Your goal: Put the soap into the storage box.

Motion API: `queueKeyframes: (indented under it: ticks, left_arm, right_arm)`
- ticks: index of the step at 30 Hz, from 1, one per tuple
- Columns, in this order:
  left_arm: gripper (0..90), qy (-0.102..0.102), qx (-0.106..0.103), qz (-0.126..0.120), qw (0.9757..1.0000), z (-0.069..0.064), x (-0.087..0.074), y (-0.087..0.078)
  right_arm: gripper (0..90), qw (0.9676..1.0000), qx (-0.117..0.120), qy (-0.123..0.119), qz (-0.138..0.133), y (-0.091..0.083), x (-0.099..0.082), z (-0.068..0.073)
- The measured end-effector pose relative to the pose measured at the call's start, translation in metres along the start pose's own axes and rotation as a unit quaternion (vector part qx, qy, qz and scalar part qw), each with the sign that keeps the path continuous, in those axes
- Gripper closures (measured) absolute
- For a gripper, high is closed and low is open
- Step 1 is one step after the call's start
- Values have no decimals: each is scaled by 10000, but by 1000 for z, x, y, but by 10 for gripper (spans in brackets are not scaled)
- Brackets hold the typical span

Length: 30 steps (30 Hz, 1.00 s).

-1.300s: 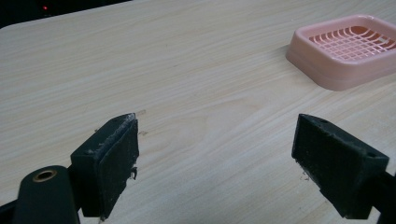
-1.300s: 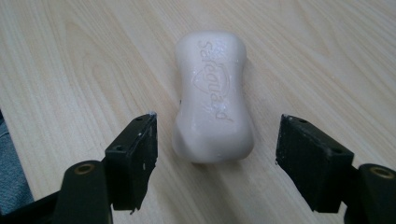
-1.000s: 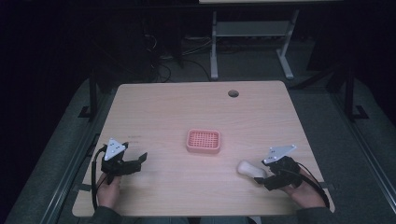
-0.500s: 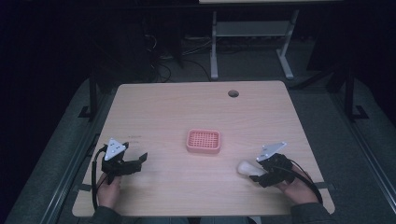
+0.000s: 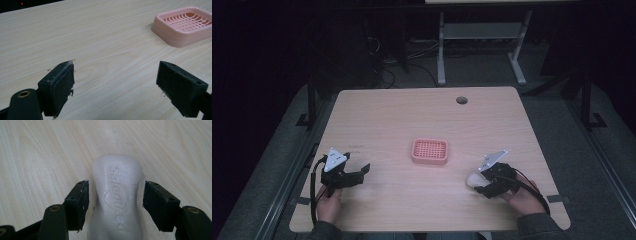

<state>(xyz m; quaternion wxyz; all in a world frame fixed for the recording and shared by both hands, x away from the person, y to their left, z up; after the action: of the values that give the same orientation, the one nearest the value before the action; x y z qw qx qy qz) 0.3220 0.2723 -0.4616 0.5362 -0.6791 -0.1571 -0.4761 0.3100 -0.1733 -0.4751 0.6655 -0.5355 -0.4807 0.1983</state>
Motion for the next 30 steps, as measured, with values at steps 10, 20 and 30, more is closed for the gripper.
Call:
queueKeyframes:
  ticks: [10,20,30]
  left_arm:
    - [144,6,7,-7,10000,0,0,0]
    - [144,-13,-3,-15,10000,0,0,0]
    - [144,-18,-4,-12,10000,0,0,0]
  right_arm:
    - [421,9999,63,-17,108,5,-2,-1]
    - [455,9997,102,12,214,10,-4,-1]
    - [472,9998,91,75,175,11,-5,-1]
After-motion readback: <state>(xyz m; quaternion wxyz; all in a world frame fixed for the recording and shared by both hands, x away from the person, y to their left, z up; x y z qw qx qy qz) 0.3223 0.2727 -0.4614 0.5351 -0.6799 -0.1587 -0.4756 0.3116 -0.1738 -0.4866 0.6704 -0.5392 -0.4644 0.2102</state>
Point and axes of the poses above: each handheld gripper's, and its own axes: y roughly forward along the jaws, x roughly out of its top, z roughly to its left, the point moved 4 cm from there along y, roughly forward along the jaws, and after that the axes turned 5 degrees about z, right-handed, at the moved point
